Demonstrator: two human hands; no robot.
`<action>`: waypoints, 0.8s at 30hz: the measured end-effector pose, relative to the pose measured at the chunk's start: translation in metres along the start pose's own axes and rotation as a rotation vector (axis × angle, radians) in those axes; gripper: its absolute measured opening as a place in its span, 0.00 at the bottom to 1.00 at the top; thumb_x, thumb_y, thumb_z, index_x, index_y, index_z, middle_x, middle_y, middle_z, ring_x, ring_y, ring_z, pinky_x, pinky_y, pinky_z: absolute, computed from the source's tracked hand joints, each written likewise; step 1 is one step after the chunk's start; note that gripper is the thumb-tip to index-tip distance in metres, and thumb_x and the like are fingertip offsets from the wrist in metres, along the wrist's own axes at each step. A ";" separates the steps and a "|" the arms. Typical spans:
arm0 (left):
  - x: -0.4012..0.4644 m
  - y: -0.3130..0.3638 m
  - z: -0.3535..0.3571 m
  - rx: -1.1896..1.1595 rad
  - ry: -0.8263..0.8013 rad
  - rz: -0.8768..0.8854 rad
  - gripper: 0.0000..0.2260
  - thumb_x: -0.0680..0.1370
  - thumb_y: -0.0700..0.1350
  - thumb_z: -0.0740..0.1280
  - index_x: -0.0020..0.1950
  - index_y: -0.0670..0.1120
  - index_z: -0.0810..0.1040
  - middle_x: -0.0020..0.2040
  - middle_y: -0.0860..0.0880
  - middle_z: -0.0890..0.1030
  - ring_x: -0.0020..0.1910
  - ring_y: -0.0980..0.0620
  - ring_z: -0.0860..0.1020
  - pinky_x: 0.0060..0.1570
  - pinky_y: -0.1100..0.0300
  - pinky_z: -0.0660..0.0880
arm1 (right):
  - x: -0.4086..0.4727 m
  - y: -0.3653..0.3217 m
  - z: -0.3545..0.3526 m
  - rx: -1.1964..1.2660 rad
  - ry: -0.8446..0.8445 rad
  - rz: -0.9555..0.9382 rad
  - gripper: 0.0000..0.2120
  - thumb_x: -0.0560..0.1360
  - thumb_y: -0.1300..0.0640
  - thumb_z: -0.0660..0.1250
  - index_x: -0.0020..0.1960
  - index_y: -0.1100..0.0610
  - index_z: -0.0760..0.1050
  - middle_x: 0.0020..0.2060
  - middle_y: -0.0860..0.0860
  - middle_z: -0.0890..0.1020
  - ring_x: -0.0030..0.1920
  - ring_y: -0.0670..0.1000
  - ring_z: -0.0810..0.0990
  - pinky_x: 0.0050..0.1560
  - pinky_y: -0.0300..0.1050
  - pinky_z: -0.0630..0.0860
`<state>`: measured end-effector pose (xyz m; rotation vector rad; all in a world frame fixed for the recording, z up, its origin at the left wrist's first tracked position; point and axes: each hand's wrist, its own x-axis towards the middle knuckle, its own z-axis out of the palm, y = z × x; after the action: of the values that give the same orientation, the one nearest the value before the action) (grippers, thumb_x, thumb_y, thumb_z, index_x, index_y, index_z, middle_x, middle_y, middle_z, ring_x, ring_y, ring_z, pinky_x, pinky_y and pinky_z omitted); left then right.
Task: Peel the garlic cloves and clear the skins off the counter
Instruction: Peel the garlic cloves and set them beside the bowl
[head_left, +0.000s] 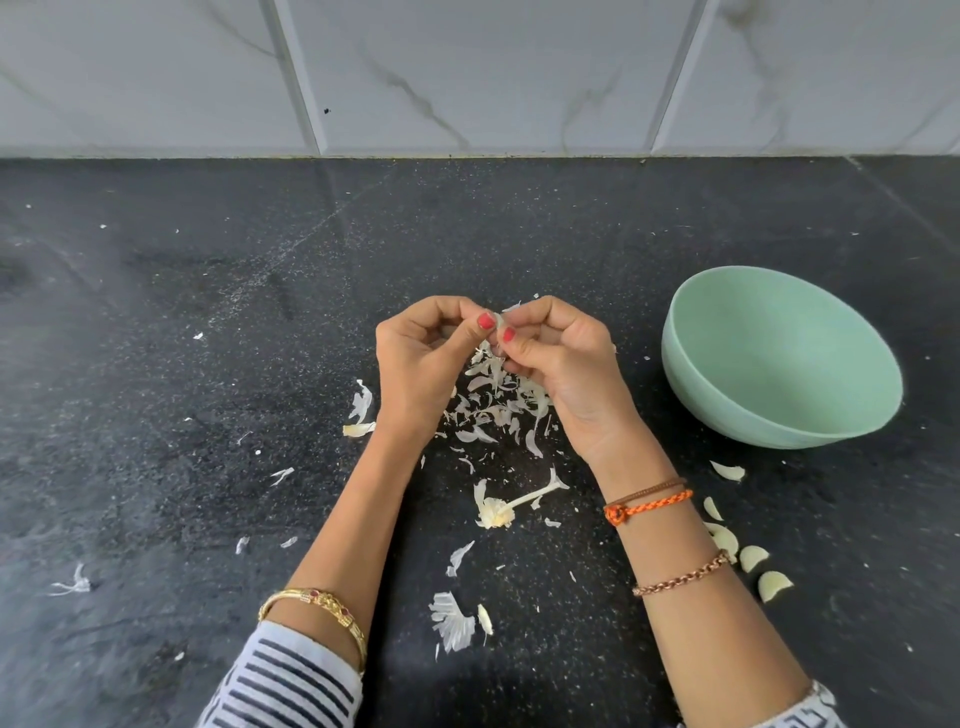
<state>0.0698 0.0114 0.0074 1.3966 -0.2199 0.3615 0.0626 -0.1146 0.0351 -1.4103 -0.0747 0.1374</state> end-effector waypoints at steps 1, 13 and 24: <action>0.000 0.000 0.000 0.010 0.006 -0.004 0.02 0.70 0.42 0.70 0.38 0.45 0.79 0.32 0.56 0.81 0.32 0.61 0.77 0.36 0.68 0.73 | 0.000 0.000 0.000 -0.009 0.001 -0.007 0.07 0.71 0.67 0.68 0.43 0.55 0.78 0.33 0.50 0.81 0.38 0.44 0.80 0.41 0.36 0.75; 0.002 -0.009 -0.002 0.176 0.045 0.105 0.04 0.70 0.49 0.71 0.40 0.51 0.79 0.32 0.55 0.77 0.31 0.48 0.71 0.32 0.55 0.71 | 0.001 0.007 0.002 -0.157 0.112 -0.216 0.08 0.69 0.69 0.70 0.45 0.59 0.81 0.38 0.49 0.83 0.39 0.42 0.81 0.42 0.34 0.77; 0.002 -0.010 -0.001 0.236 0.029 0.153 0.04 0.70 0.51 0.70 0.40 0.53 0.77 0.30 0.59 0.76 0.29 0.56 0.68 0.30 0.61 0.68 | 0.002 0.007 0.003 -0.135 0.095 -0.173 0.09 0.70 0.71 0.69 0.41 0.58 0.80 0.35 0.49 0.81 0.36 0.39 0.79 0.41 0.33 0.76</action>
<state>0.0756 0.0118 -0.0008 1.6100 -0.2676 0.5486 0.0637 -0.1106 0.0288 -1.5359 -0.1288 -0.0796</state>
